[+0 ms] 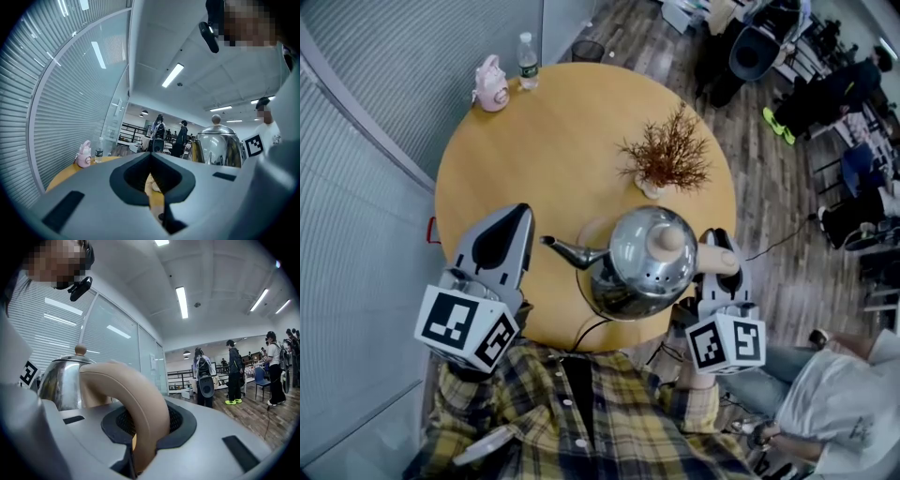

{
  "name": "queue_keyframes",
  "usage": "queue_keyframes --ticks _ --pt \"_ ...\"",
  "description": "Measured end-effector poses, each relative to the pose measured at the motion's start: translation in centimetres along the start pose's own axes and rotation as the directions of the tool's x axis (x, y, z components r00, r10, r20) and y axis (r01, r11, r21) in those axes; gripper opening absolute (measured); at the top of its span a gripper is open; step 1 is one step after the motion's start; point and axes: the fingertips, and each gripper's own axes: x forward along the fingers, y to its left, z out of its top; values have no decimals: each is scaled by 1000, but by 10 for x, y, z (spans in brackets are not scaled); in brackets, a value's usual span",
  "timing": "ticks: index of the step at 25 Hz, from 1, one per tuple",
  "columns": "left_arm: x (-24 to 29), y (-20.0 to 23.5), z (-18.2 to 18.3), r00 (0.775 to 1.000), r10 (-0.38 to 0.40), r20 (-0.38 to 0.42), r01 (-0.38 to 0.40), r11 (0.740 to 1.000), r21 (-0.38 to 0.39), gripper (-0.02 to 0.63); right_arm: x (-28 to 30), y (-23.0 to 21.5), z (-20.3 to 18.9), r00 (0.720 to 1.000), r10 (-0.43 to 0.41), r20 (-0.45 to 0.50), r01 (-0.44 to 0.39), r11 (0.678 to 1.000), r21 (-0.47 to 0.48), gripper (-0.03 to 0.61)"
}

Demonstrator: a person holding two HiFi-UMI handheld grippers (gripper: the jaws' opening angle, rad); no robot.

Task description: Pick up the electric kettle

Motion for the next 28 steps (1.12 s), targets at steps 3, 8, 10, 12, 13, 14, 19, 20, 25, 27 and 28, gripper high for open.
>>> queue_keyframes --ticks 3,8,10,12,13,14,19,20,25,27,28 --pt "-1 1 0 1000 2 1 -2 1000 0 2 -1 0 -1 1000 -4 -1 4 1000 1 78" --pt "0 -1 -4 1000 -3 -5 3 1000 0 2 -2 -1 0 1000 -9 0 9 1000 0 78" --pt "1 -1 -4 1000 -3 -7 3 1000 2 2 -1 -1 -1 1000 -8 0 8 1000 1 78" --pt "1 -1 -4 1000 -3 -9 3 1000 3 2 -1 0 0 1000 -10 -3 10 1000 -2 78" --pt "1 -2 -3 1000 -4 -10 4 1000 3 2 -1 0 0 1000 -12 -5 12 1000 -4 78" --pt "1 -2 -3 1000 -5 -11 5 1000 3 2 -2 0 0 1000 -13 -6 13 1000 -7 78" --pt "4 -4 -5 1000 -9 -15 10 1000 12 2 -1 -1 -1 1000 -10 -6 10 1000 -4 78" --pt "4 -5 -4 1000 -11 -16 11 1000 13 2 -1 -1 0 1000 -10 -6 10 1000 -4 78" --pt "5 -6 -4 1000 -13 -18 13 1000 13 2 0 -2 0 1000 -8 -9 8 1000 -6 78" --pt "6 -6 -6 1000 -12 -16 12 1000 15 2 1 -3 -1 1000 -7 -10 7 1000 -9 78" --pt "7 -5 -7 1000 -11 -15 11 1000 17 2 2 -4 -2 1000 -6 -11 6 1000 -10 78"
